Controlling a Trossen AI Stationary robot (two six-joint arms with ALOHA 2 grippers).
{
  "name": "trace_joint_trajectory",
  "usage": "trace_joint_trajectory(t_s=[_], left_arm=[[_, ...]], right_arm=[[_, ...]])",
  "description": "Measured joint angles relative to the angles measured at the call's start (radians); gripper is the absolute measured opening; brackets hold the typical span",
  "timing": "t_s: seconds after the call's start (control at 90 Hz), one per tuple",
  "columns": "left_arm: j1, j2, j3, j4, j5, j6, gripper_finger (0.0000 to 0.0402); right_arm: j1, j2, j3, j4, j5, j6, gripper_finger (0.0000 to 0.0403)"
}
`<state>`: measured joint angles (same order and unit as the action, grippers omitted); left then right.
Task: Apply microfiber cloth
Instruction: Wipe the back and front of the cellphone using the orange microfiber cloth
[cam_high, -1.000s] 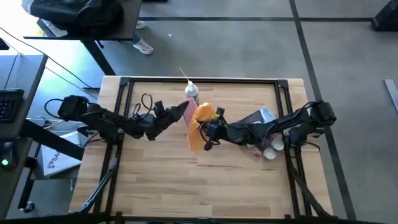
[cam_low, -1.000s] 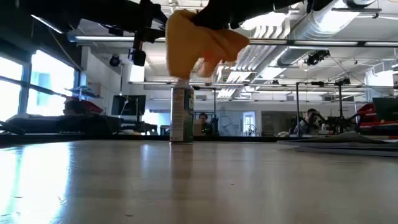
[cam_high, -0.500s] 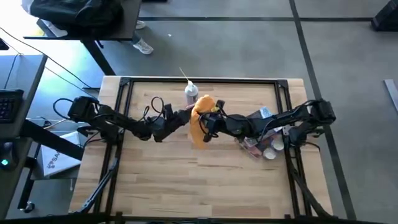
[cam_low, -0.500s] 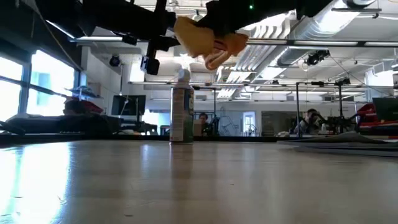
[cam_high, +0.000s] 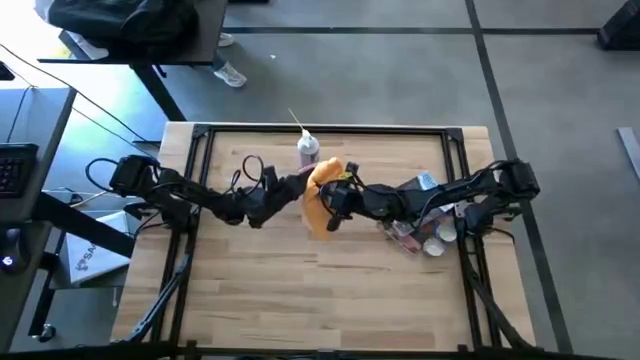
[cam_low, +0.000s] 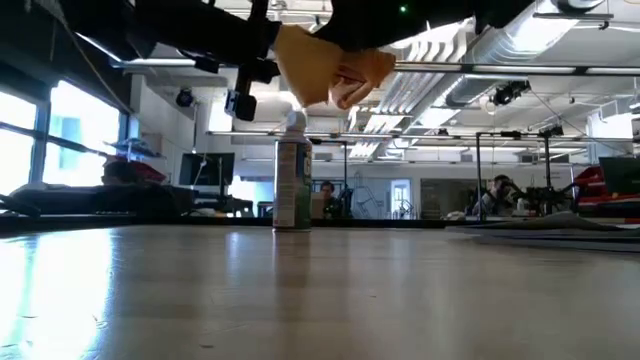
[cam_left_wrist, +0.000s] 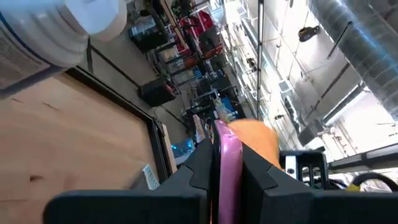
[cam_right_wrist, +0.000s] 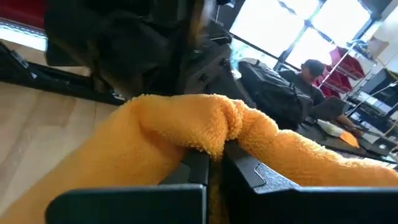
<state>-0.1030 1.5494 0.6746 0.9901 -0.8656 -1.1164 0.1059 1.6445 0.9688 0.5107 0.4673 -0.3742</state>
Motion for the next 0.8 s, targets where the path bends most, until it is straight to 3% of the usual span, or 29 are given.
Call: trace_joint_trajectory(t_s=[0.367, 0.556, 0.8], left_arm=[[0.032, 0.002, 0.007, 0.001, -0.019, 0.001, 0.0015], [0.032, 0.05, 0.067, -0.004, -0.016, 0.058, 0.0015], [0.052, 0.107, 0.094, -0.014, 0.02, 0.052, 0.0015]], right_arm=[[-0.016, 0.001, 0.0, -0.013, -0.003, 0.014, 0.0], [-0.047, 0.0, 0.0, -0.007, -0.146, 0.0, 0.0], [-0.046, -0.002, 0.001, -0.123, -0.114, -0.005, 0.0]])
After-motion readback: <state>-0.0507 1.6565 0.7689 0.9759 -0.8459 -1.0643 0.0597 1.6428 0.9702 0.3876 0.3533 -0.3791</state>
